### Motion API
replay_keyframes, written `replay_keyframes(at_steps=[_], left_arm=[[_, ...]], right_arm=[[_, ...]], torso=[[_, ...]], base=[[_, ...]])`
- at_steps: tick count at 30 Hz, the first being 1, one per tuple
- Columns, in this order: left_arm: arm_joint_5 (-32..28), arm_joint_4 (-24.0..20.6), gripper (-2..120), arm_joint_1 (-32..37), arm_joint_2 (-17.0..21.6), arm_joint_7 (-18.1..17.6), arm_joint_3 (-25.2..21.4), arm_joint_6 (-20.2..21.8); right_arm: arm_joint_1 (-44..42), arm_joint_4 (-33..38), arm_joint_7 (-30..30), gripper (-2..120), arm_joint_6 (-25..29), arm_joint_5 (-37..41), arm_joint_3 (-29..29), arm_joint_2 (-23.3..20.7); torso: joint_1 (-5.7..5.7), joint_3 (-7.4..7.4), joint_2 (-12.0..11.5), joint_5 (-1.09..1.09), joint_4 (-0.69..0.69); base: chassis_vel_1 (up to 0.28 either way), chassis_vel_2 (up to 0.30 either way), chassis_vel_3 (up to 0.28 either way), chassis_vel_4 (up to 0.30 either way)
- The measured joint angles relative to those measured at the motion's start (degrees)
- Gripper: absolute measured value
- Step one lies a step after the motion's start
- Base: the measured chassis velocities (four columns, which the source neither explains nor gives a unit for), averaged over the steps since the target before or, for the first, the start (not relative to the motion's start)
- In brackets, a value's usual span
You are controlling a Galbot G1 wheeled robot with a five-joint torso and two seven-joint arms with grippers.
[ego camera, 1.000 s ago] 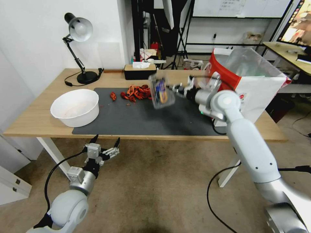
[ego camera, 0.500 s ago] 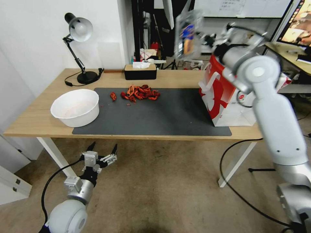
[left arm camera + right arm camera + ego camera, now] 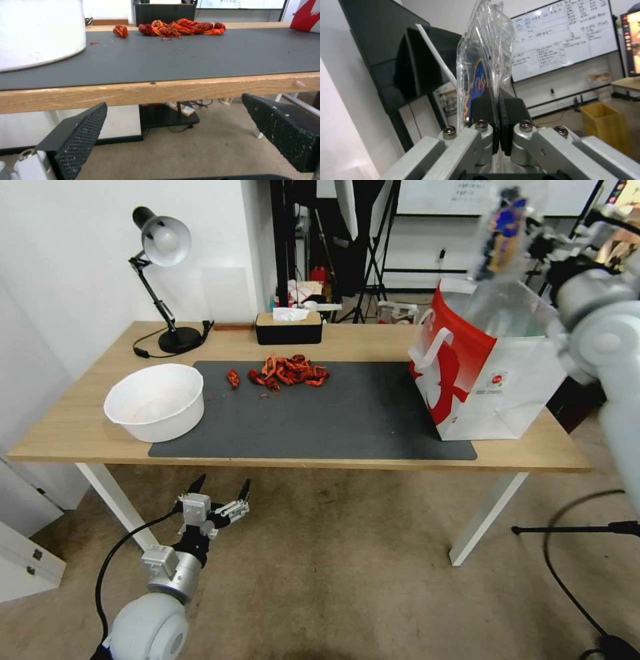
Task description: Close the takeout container lid, then place the container into the takeout bag.
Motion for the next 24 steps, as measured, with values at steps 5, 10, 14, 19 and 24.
replay_keyframes(at_steps=[5, 10, 14, 19, 24], left_arm=[[0.0, 0.0, 100, 0.1, 0.0, -0.1, 0.1, -0.1], [0.0, -0.2, 100, 0.7, -0.4, -0.1, 0.3, -0.2], [0.2, -0.3, 100, 0.8, -0.6, -0.1, 0.4, -0.2], [0.2, -0.4, 100, 0.7, -0.6, -0.1, 0.5, -0.2], [0.4, -0.5, 100, 1.0, -0.9, -0.3, 0.4, -0.2]], right_arm=[[-4.7, 1.9, -0.7, 0, 0.4, 0.1, 2.5, -0.3], [-8.8, 3.7, -1.0, 0, 0.9, 0.2, 4.3, 0.2], [-11.8, 4.9, 0.0, 15, 0.7, 0.7, 5.3, 0.7], [-13.1, 5.2, 0.4, 30, 0.2, 0.5, 5.4, 1.5], [-14.0, 5.2, 0.5, 49, -0.2, 0.0, 5.5, 2.3]], torso=[[0.00, 0.00, 0.0, 0.00, 0.02], [0.00, 0.00, 0.0, -0.01, 0.02], [0.00, 0.00, 0.0, -0.01, 0.01], [0.00, 0.00, 0.0, -0.01, 0.01], [-0.01, 0.01, 0.0, -0.01, 0.01]], base=[[0.000, 0.000, 0.000, 0.000], [0.000, 0.000, 0.000, 0.000], [0.000, 0.000, 0.000, 0.000], [0.000, 0.000, 0.000, 0.000], [0.000, 0.000, 0.000, 0.000]])
